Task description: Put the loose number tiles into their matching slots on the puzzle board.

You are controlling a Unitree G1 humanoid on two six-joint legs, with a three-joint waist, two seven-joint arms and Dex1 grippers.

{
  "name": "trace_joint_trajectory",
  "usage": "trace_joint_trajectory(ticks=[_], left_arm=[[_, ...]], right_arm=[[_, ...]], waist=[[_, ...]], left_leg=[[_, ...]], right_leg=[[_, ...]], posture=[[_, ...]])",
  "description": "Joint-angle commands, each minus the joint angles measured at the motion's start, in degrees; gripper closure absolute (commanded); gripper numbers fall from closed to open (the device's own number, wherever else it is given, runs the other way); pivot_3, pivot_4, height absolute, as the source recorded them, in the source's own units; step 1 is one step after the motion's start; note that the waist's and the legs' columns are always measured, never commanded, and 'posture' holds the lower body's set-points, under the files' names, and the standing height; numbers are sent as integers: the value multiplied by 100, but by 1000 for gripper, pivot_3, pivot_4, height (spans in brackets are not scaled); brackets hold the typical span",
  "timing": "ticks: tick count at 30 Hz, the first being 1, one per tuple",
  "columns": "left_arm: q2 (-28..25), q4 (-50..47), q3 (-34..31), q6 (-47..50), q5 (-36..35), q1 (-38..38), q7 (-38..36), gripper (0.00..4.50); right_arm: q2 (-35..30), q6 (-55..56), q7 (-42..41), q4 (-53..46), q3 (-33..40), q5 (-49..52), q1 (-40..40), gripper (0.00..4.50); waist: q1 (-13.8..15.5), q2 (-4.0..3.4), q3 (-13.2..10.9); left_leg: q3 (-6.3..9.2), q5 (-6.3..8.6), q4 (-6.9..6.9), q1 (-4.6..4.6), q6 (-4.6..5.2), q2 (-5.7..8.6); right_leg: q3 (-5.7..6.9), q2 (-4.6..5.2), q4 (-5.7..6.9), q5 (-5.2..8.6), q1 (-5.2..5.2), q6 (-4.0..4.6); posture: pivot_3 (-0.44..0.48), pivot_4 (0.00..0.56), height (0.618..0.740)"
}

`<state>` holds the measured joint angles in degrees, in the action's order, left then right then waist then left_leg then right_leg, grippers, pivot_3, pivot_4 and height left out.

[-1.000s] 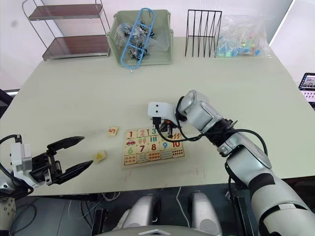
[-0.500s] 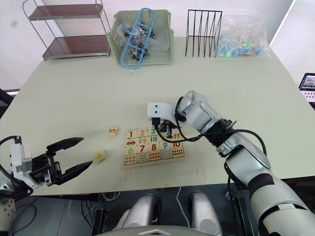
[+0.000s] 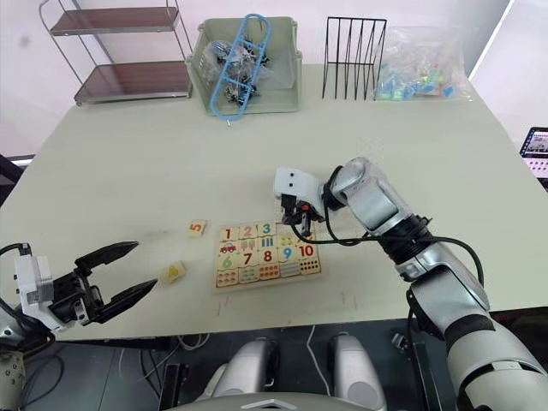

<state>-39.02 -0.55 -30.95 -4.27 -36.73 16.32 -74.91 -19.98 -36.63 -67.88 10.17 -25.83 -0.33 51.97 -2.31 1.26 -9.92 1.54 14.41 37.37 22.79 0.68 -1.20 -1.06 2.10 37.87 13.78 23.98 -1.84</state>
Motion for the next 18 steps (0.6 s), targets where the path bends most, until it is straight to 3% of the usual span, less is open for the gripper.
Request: trace_joint_trajectory(ticks=[1,7,16,18], left_arm=[[99,-82,-165,-74,-70,-2,214,0],[220,-163,-75,-108,24,27,442,0],[679,-613,102,-34,237,156,1220,0],[771,-742,159,41,271,192,1446,0]], right_arm=[[-84,225,359,-322,571,261,-243,4450],[-365,539,749,-786,1345,684,-978,4450],[-647,1039,1499,-1702,2730,1407,-2787,4450],[-623,1319,1587,-1792,3059,1611,-3133,3925]], waist=[[5,1,1],[29,2,1],[31,3,1],[37,3,1]], left_leg=[[-1,0,0,0,0,0],[-3,0,1,0,0,5],[-7,0,3,-3,1,3],[-6,0,4,-9,1,2]], right_leg=[[0,0,0,0,-1,0],[-1,4,-2,-1,-4,-2],[-7,-2,-1,0,-8,-3],[-8,-7,0,0,-13,-4]], posture=[[0,150,739],[0,150,739],[0,150,739],[0,150,739]])
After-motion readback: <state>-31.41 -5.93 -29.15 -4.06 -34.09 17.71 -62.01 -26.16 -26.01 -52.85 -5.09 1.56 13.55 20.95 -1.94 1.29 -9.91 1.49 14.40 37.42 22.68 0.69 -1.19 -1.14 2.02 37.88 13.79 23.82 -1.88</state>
